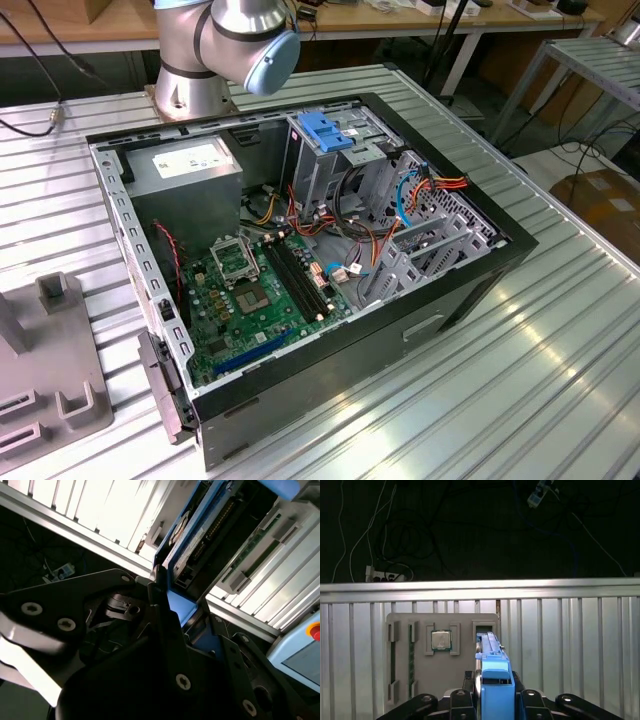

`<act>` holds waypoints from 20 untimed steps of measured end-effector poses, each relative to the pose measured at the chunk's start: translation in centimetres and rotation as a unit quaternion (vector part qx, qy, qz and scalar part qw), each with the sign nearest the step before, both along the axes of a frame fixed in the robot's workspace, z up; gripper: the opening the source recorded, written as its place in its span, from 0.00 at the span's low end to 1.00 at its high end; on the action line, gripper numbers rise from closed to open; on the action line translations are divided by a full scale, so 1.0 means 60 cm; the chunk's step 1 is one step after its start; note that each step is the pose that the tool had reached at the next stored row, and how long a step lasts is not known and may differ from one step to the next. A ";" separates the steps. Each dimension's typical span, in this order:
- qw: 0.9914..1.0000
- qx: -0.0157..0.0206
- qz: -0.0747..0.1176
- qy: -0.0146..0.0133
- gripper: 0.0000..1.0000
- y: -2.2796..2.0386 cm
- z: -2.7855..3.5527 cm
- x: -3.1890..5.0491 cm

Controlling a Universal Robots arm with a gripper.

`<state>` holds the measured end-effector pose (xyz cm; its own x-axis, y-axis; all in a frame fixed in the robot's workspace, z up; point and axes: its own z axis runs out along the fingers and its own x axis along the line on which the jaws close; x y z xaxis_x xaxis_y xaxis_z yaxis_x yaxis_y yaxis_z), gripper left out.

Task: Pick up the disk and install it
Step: 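Pick up the disk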

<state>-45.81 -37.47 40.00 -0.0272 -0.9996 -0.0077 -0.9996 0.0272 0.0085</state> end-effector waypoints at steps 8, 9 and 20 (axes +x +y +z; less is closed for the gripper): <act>1.000 0.000 0.000 0.000 0.37 0.0000 0.027 0.000; 1.000 0.000 0.000 0.000 0.37 0.0000 0.030 0.000; 1.000 0.000 0.000 0.000 0.37 0.0000 0.082 0.000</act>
